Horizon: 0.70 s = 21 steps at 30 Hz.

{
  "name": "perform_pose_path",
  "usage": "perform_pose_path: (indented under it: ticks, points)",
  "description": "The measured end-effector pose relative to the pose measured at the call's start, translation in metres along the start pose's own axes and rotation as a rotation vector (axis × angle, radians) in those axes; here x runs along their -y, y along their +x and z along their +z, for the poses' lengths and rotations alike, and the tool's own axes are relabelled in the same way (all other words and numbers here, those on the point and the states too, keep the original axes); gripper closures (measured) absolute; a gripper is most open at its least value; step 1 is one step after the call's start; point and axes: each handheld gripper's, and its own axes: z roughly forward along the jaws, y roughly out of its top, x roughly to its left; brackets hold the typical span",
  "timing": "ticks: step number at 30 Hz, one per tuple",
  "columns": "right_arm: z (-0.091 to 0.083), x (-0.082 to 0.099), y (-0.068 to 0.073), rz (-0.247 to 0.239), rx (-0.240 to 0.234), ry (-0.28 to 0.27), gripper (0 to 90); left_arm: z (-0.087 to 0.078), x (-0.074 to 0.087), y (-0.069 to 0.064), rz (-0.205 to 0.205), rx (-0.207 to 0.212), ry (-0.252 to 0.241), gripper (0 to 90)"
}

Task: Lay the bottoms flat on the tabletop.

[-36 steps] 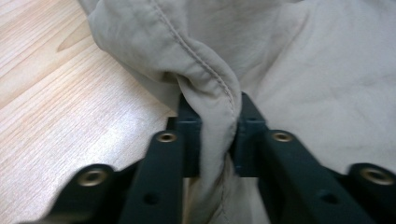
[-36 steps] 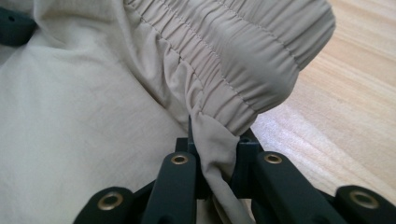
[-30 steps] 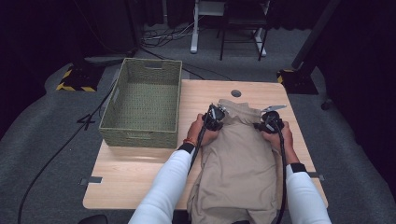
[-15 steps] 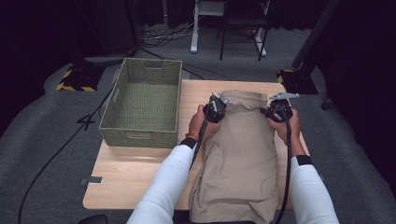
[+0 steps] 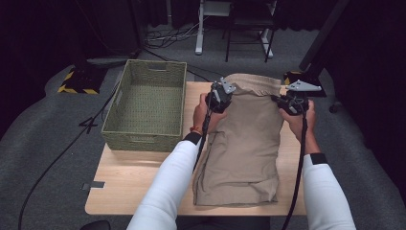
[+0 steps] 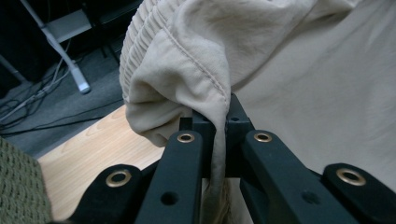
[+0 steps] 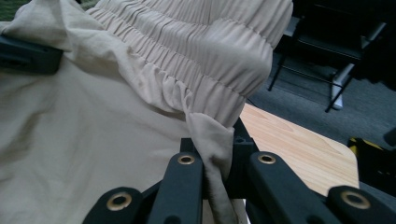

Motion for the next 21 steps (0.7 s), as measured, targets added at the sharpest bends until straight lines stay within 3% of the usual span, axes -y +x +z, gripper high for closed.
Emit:
perform_pose_path:
  ticks: [7, 12, 14, 19, 21]
  points:
    - [-0.023, 0.012, 0.014, -0.042, -0.076, -0.049, 86.5, -0.025, 0.015, -0.014, 0.06, 0.057, -0.03, 87.3]
    - [-0.044, 0.029, 0.022, -0.066, -0.14, -0.08, 86.4, -0.048, 0.028, -0.04, 0.249, -0.008, 0.003, 87.0]
    - [-0.051, 0.037, 0.026, -0.078, -0.185, -0.088, 86.4, -0.055, 0.036, -0.045, 0.266, 0.019, 0.001, 86.4]
    - [-0.067, 0.057, 0.043, -0.133, -0.258, -0.087, 86.1, -0.071, 0.056, -0.053, 0.31, 0.021, -0.009, 85.6]
    - [-0.073, 0.063, 0.051, -0.158, -0.307, -0.102, 86.1, -0.076, 0.065, -0.056, 0.316, 0.034, -0.011, 85.9]
